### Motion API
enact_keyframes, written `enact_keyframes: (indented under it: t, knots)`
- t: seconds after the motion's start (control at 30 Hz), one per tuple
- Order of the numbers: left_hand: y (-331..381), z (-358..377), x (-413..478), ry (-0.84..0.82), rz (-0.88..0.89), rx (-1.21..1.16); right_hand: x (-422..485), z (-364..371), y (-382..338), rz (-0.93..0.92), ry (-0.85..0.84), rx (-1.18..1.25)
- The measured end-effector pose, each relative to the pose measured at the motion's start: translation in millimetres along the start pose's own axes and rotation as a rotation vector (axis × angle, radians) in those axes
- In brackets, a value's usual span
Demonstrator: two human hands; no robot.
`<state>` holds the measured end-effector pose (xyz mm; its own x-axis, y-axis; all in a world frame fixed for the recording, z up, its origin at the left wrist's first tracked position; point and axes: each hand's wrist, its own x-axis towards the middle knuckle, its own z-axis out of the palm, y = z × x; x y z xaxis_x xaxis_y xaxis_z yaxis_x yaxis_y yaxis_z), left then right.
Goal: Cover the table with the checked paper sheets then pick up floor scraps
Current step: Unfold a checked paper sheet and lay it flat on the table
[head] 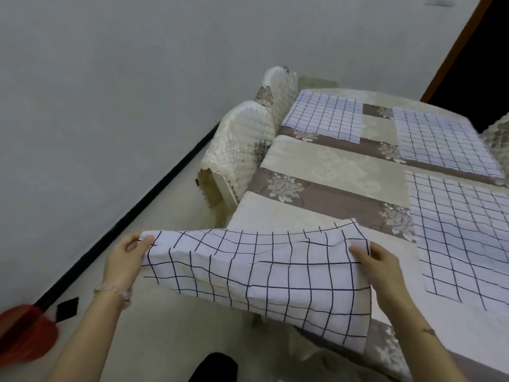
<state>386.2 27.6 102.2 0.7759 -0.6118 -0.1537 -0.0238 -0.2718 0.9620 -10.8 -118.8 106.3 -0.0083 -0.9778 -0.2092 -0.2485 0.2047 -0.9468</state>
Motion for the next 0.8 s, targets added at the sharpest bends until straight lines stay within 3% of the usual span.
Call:
enact_keyframes:
  t: [0.2, 0.4, 0.53, 0.8]
  knots:
    - [-13.9, -71.5, 18.3, 0.14, -0.023, -0.052, 8.0, 72.3, -28.6, -0.056, -0.141, -0.023]
    - [-36.8, -126.0, 80.1, 0.159, -0.11, -0.016, 18.7, 163.2, -47.2, -0.051, -0.156, -0.037]
    - [-25.5, -152.2, 149.1, 0.119, -0.103, -0.052, 24.4, 224.4, -70.3, -0.072, -0.099, 0.001]
    - [69.9, -163.4, 289.8, -0.013, 0.133, -0.112, 35.8, 285.7, -157.7, -0.177, 0.086, 0.127]
